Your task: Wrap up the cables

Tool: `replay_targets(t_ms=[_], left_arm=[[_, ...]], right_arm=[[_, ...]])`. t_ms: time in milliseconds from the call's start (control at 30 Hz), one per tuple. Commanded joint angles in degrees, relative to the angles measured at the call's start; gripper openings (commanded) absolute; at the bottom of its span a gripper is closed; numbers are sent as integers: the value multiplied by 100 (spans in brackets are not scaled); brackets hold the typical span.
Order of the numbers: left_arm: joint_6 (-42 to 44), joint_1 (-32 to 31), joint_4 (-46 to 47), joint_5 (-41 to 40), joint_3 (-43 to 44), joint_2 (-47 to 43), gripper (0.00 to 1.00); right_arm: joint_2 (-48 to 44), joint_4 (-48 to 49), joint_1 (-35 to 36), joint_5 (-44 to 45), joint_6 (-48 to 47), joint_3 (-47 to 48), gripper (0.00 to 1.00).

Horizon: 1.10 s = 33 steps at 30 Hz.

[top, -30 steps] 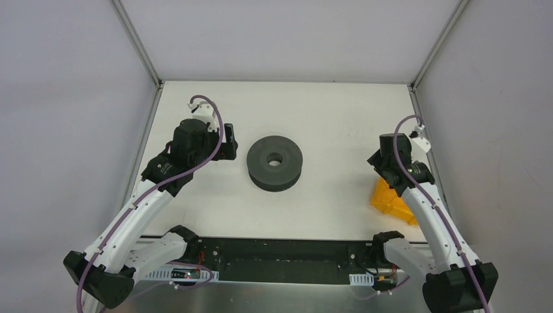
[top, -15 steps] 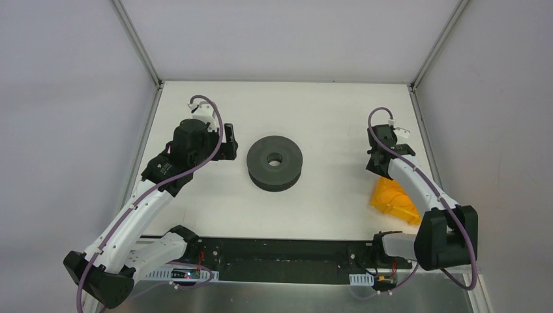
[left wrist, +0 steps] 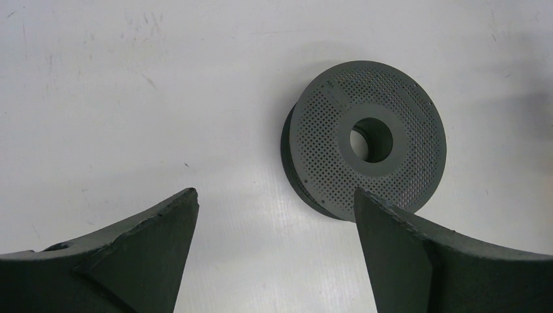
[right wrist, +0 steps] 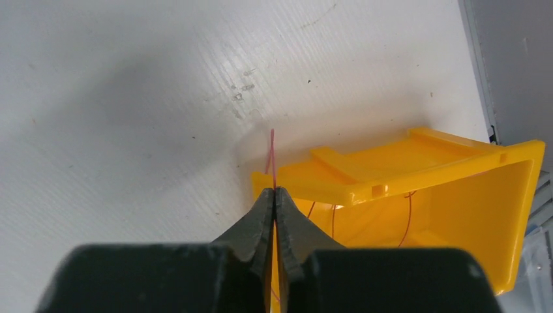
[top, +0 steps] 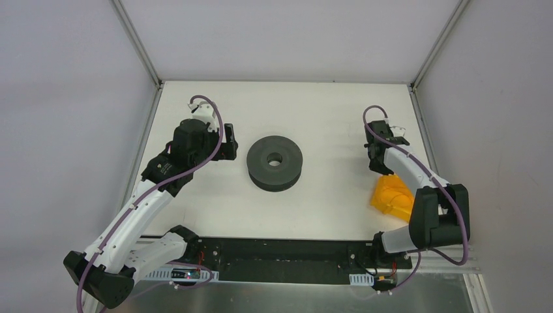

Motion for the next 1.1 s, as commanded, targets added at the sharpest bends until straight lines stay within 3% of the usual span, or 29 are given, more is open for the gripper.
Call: replay_targets(t_ms=[0, 233, 367, 600, 800, 900, 1067], left_arm=[[42, -9, 154, 141, -25, -20, 88], [107, -9, 212, 301, -43, -31, 86], [178, -9, 306, 428, -115, -77, 85], [310, -9, 558, 862, -266, -175, 84], [402, -9, 706, 1285, -348, -172, 83], [415, -16, 708, 1308, -357, -160, 82], [481, -17, 873, 1749, -418, -172, 82]], right_arm=[[-67, -553, -6, 222, -128, 643, 0], [-1080, -1409, 523, 294, -626, 2484, 0], [-1625, -979, 584, -715, -1124, 3370, 0], [-2540, 1123, 582, -3704, -1849, 3419, 0], [-1980, 691, 584, -5025, -1436, 4354, 0], [-2027, 764, 594, -5576, -1108, 4033, 0], [-1988, 1754, 628, -6679, -345, 3459, 0]])
